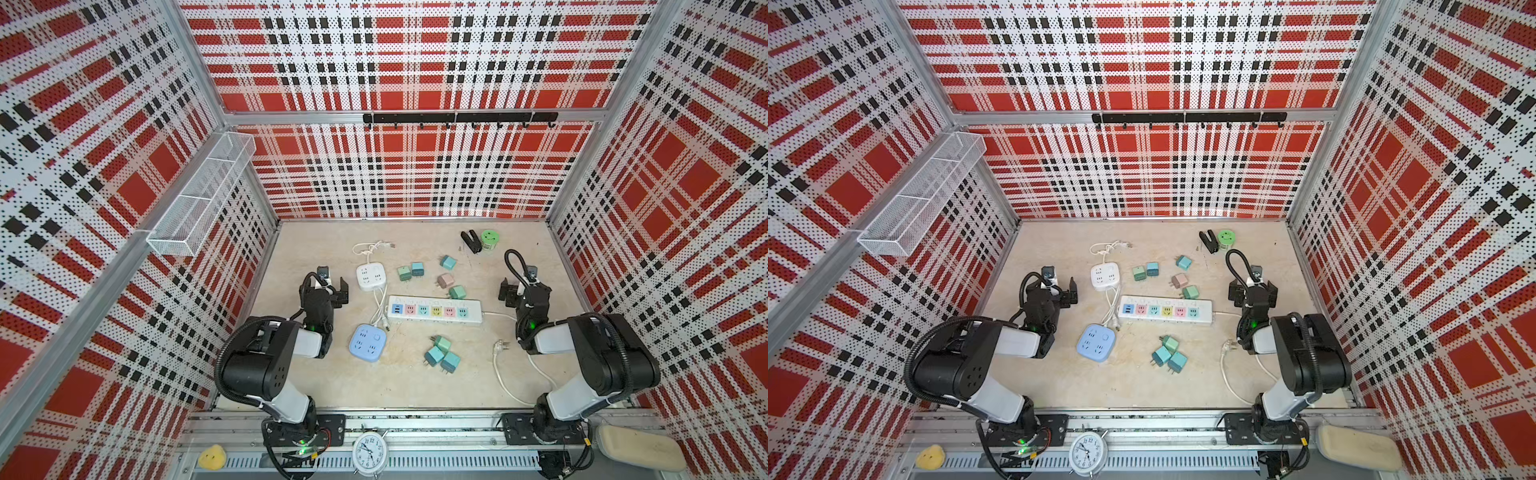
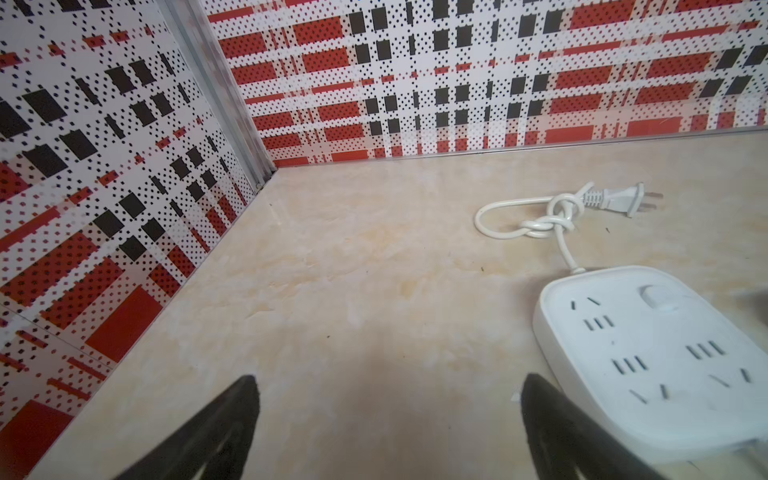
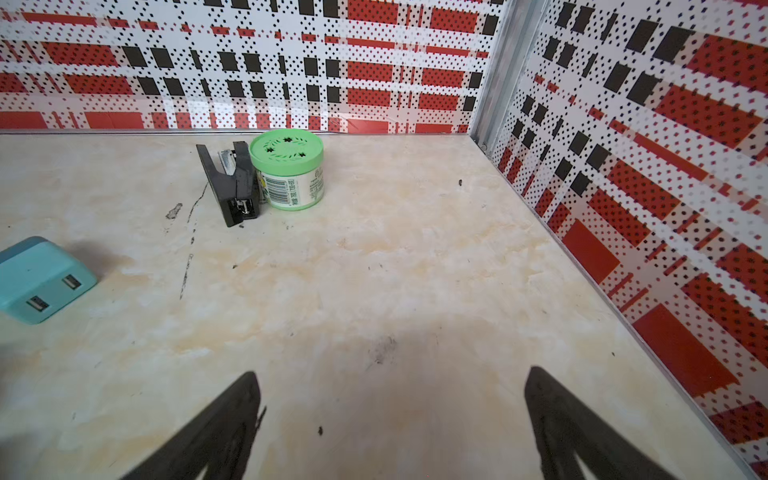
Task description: Insert the plug
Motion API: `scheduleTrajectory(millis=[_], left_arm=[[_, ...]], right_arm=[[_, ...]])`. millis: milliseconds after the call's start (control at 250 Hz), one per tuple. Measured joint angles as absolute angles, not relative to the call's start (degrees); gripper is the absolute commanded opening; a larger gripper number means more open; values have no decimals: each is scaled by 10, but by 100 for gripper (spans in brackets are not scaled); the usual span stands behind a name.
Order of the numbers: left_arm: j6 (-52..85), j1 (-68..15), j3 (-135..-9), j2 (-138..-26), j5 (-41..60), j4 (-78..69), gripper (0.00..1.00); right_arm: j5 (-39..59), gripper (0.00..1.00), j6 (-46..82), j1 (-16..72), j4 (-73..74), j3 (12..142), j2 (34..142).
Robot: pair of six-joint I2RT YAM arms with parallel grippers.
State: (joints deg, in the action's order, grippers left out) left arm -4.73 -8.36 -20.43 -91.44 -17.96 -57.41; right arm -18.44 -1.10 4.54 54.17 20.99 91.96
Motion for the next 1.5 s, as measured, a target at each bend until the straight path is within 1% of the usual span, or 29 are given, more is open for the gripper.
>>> scheduleTrajectory(millis=[720,788,888,996,1072,1141,1257,1325,1413,1501], left_arm=[[-48,-84,-206,-914,-180,-574,99],[-50,-89,-201,-913,-181,-585,99],[-63,-108,-165,-881,-203,-607,99],[-92,-167,-137,-790,-248,-592,99],[-103,-213,-152,-717,-279,-544,99],[-103,-244,-182,-663,-299,-478,99],[-69,-261,-226,-583,-307,-355,99],[-30,-268,-240,-532,-307,-287,99],[32,-272,-269,-462,-286,-183,99],[75,-267,-317,-401,-220,-80,99]], right_arm=[[-185,100,-11,45,547,209,920],[-185,100,-11,45,547,200,907],[-200,100,-11,50,546,177,859],[-231,100,-4,57,528,167,794],[-251,100,9,60,482,173,747],[-263,100,31,61,409,196,711],[-265,100,88,61,221,289,671],[-269,100,151,61,109,359,654],[-258,100,218,61,-10,423,626],[-204,100,252,60,-89,447,587]])
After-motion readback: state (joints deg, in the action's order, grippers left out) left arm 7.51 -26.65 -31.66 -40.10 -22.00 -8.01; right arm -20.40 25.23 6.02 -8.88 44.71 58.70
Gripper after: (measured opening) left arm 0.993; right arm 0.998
